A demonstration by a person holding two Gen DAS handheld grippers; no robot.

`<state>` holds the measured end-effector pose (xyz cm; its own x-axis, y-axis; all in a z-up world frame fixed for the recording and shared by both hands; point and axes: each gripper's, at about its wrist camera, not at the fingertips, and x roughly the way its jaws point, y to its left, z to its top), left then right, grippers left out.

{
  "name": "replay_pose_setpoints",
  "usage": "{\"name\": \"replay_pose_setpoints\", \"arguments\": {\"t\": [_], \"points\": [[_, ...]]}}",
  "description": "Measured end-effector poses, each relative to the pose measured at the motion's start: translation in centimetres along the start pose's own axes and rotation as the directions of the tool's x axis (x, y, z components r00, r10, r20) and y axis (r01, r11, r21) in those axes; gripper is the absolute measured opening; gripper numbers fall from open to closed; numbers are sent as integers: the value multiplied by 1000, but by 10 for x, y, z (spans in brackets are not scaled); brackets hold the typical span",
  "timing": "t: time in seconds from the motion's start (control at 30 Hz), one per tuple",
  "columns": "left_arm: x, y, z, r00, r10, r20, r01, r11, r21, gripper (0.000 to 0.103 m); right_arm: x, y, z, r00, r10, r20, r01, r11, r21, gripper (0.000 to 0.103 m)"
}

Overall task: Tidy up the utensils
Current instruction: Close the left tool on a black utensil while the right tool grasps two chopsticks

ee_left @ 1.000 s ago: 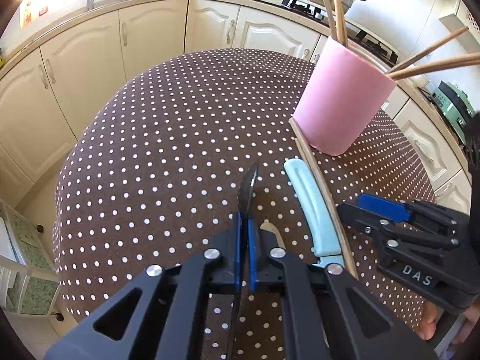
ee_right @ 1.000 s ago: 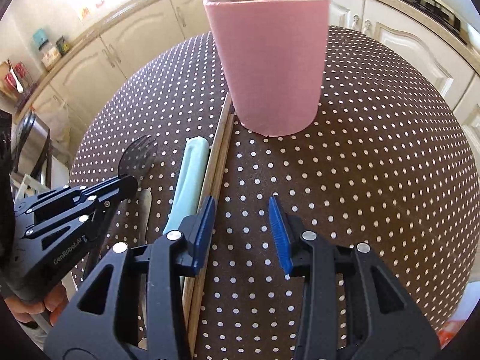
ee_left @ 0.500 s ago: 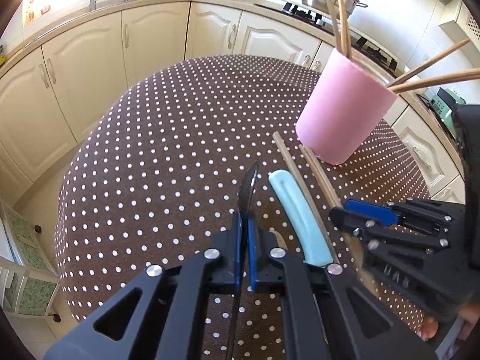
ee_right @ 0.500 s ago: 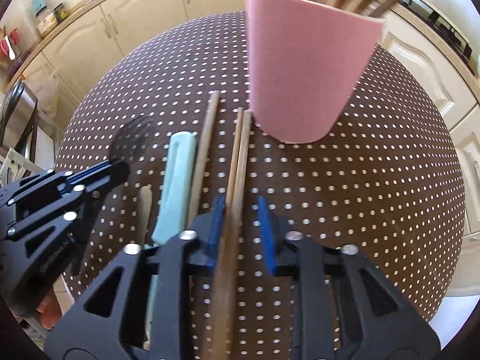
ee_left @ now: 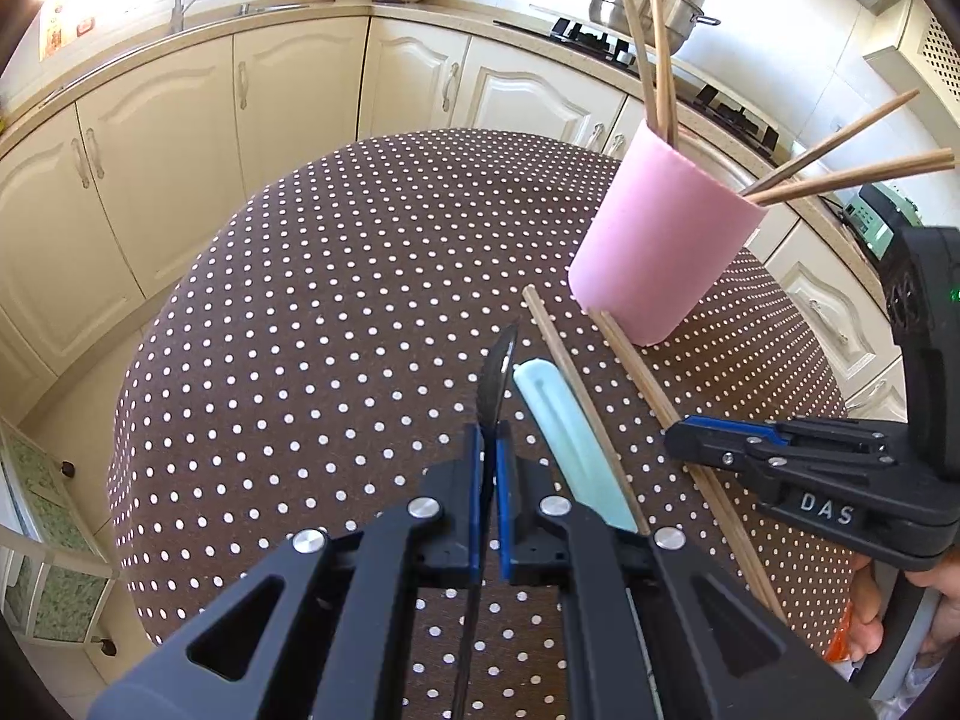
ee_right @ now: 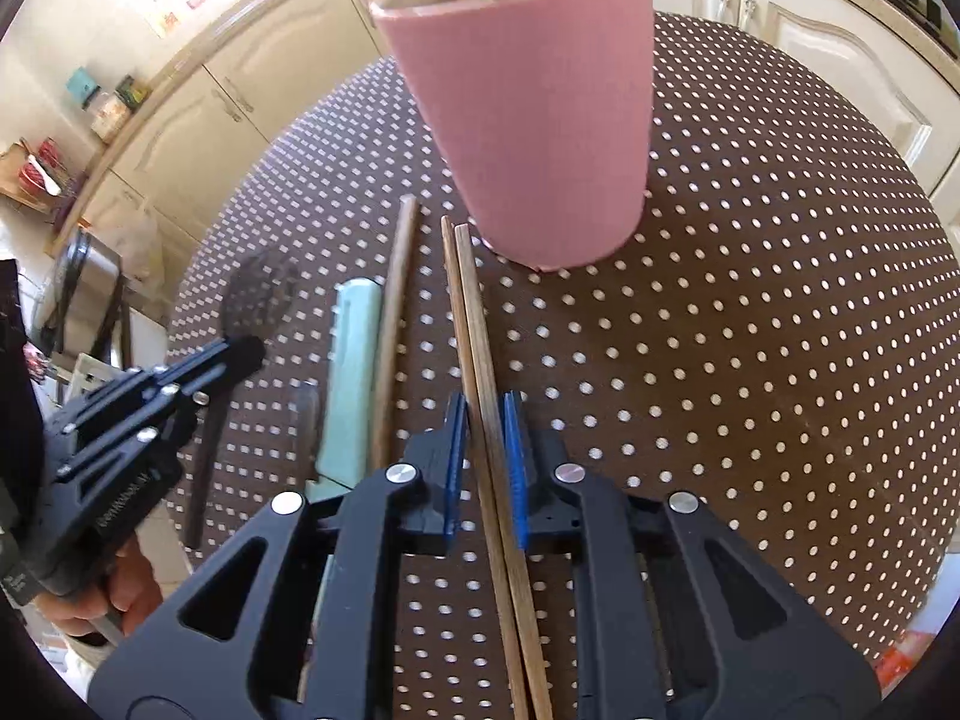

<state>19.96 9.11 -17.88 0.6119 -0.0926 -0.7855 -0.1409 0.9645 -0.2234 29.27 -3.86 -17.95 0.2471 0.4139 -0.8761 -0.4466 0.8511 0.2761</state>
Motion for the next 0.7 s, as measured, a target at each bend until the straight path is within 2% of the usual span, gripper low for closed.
{"name": "replay_pose_setpoints", "arguments": {"t": [0.13, 0.27, 0.43, 0.5, 0.7], "points": [[-2, -1, 1, 1000, -8, 3, 8, 1000, -3, 4, -5, -2, -4, 999, -38, -13, 37, 999, -9, 15], [-1, 1, 2, 1000, -17, 1, 17, 1000, -3, 5, 0, -5, -2, 999, -23, -47, 24, 1000, 6, 16], [1, 2, 5, 1000, -17, -2, 17, 1000, -4, 5, -5, -16, -1, 999, -34, -28, 34, 999, 11, 16], [2, 1, 6, 1000, -18, -1, 18, 1000, -2, 5, -9, -18, -2, 997, -66, -26, 66, 998, -4, 16], [4, -4, 8, 1000, -29, -2, 29, 1000, 1, 5, -4, -13, -3, 996, -60, -60, 57, 997, -44, 16]]}}
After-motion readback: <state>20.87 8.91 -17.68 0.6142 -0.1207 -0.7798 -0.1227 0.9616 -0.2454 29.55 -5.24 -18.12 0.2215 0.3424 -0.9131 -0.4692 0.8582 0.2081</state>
